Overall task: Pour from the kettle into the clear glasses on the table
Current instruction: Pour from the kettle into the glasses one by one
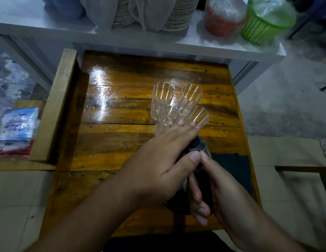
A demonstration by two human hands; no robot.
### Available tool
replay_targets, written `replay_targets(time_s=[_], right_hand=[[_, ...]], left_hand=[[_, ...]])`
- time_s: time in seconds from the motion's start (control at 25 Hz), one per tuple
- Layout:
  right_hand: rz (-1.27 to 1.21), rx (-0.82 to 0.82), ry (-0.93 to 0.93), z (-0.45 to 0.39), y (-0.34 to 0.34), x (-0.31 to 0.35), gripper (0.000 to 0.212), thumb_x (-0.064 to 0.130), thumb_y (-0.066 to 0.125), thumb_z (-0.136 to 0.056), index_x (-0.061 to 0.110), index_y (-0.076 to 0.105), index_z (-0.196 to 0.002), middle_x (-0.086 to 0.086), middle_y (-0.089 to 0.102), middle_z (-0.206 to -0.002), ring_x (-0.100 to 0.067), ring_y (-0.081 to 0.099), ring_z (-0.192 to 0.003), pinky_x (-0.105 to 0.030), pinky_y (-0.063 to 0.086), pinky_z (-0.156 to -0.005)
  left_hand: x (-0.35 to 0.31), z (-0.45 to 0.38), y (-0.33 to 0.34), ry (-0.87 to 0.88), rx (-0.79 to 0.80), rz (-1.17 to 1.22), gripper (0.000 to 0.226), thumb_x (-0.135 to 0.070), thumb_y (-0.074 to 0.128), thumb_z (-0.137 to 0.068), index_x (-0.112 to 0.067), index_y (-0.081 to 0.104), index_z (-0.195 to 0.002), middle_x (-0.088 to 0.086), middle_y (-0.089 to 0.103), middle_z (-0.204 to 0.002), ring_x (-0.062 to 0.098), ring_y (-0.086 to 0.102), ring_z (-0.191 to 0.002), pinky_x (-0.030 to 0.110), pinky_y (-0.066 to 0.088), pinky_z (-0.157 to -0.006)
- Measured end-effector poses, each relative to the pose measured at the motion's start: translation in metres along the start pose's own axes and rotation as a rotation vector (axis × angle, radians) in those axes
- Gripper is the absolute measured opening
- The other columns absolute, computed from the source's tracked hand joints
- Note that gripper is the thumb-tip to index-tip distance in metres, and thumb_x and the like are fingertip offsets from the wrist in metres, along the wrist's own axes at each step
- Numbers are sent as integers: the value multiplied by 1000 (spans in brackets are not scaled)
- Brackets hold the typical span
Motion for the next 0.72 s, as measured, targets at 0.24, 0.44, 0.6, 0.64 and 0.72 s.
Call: replay_targets(time_s=[0.24, 0.44, 0.6, 0.64, 0.72], right_hand=[[-36, 17, 4, 0, 2, 3, 71, 70, 41, -89, 6, 56, -59, -9, 43, -48, -18, 45, -42, -32, 42, -50], [-49, 16, -12, -2, 1, 4, 71, 70, 43, -89, 7, 56, -60, -11, 42, -50, -19, 45, -42, -32, 42, -50], [-34, 16, -32, -4, -1, 4, 75, 73, 43, -90, 3, 56, -65, -16, 42, -57, -19, 46, -44, -33, 42, -52], [-20, 14, -29, -4, -2, 4, 77, 73, 42, -89, 2, 56, -66, -16, 43, -58, -19, 47, -45, -33, 43, -53], [8, 20, -30, -4, -2, 5, 76, 77, 41, -88, 7, 58, -63, -12, 44, -55, -19, 48, -46, -33, 44, -55]], left_hand=[[-1, -1, -2, -3, 8, 34, 67, -59, 20, -93, -30, 26, -154, -18, 22, -161, -10, 5, -146, 22, 10, -118], [-1, -4, -1, -12, 8, 35, 66, -58, 20, -94, -33, 24, -154, -19, 21, -161, -11, 3, -145, 21, 9, -117], [0, -6, -3, -15, -3, 30, 65, -59, 20, -93, -34, 25, -154, -20, 23, -160, -12, 4, -144, 16, 8, -115], [0, -6, -3, -17, -4, 28, 66, -59, 20, -93, -33, 26, -153, -19, 23, -160, -12, 4, -144, 15, 7, -114], [0, -6, -3, -21, -6, 18, 67, -59, 20, -93, -32, 27, -153, -18, 24, -160, -12, 4, -144, 12, 6, -113]])
Point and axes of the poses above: each hand's wrist, its own z-axis away from the middle knuckle, its own y-axis out of the palm, x = y × z, the point moved 8 cm from there along -z, towards the middle knuckle
